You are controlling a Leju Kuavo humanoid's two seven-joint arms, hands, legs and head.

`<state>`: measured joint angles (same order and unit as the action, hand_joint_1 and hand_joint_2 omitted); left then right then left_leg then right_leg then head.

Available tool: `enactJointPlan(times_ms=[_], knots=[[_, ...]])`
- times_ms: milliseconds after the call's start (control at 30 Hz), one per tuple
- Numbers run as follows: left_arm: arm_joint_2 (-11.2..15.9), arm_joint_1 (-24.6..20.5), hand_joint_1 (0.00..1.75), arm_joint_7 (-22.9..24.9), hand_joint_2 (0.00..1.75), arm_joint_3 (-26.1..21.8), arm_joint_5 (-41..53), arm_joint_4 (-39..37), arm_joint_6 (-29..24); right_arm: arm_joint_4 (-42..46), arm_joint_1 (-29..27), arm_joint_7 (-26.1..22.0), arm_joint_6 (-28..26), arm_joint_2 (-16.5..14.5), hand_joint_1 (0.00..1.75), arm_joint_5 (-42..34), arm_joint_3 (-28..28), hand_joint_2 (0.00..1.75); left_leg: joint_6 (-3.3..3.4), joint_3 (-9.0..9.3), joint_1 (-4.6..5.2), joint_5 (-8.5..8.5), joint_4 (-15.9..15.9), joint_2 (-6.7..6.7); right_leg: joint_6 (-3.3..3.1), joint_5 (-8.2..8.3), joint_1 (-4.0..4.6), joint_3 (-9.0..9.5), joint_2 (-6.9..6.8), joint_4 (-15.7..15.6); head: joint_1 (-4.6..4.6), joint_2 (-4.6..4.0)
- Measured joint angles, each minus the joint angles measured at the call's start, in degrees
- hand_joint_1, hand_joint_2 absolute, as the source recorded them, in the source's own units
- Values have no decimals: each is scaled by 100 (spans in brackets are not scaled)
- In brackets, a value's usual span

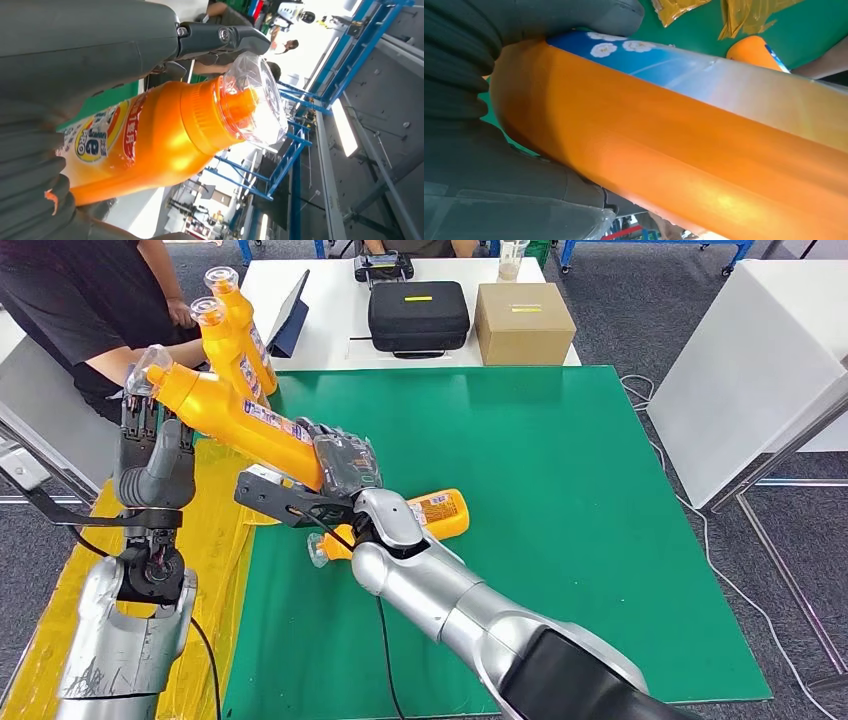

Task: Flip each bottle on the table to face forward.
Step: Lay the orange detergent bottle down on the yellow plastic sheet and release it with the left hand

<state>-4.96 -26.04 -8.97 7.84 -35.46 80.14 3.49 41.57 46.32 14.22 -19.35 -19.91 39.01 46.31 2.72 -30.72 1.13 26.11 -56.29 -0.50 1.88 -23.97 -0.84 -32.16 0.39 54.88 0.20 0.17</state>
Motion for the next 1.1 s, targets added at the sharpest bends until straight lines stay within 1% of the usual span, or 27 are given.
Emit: enactJointPlan(times_ms=[233, 400, 500, 800, 933, 1100], knots=[[-95, -41, 0, 179, 175, 67, -180, 36, 2, -20, -6, 79, -595, 2, 175, 276, 192, 175, 0, 1, 0, 0, 0, 1, 0, 0, 1, 0, 0, 0, 0, 0], [-200, -4, 0, 339, 175, 277, -186, 25, -40, 48, -37, -147, -1122, -50, 175, 676, 211, 175, 0, 0, -1, 0, 0, 1, 0, 0, 1, 0, 0, 0, 2, 0], [-270, 6, 0, 405, 175, 426, -224, -21, -45, 115, -89, -298, -1334, -78, 175, 787, 209, 175, 0, 0, 0, 0, 0, 0, 0, 0, 1, 0, 0, -1, 2, 0], [-379, -1, 0, 444, 175, 654, -242, -168, -130, 220, -274, -340, -1342, -81, 175, 740, 176, 175, 0, 2, 0, 0, 0, 3, 0, 0, 1, -1, 1, -1, -1, 0], [-407, 11, 0, 320, 175, 697, -90, -167, -335, 221, -335, -339, -1306, -81, 175, 611, 178, 175, 0, 1, -1, 0, 0, 2, 0, 0, 2, -1, 1, -1, -1, 0], [-483, 92, 0, 50, 175, 717, 310, -50, -744, 220, -405, -342, -1275, -89, 175, 395, 245, 175, 0, 0, -1, 0, 0, 3, 0, 0, 2, -1, 1, -1, -1, 0]])
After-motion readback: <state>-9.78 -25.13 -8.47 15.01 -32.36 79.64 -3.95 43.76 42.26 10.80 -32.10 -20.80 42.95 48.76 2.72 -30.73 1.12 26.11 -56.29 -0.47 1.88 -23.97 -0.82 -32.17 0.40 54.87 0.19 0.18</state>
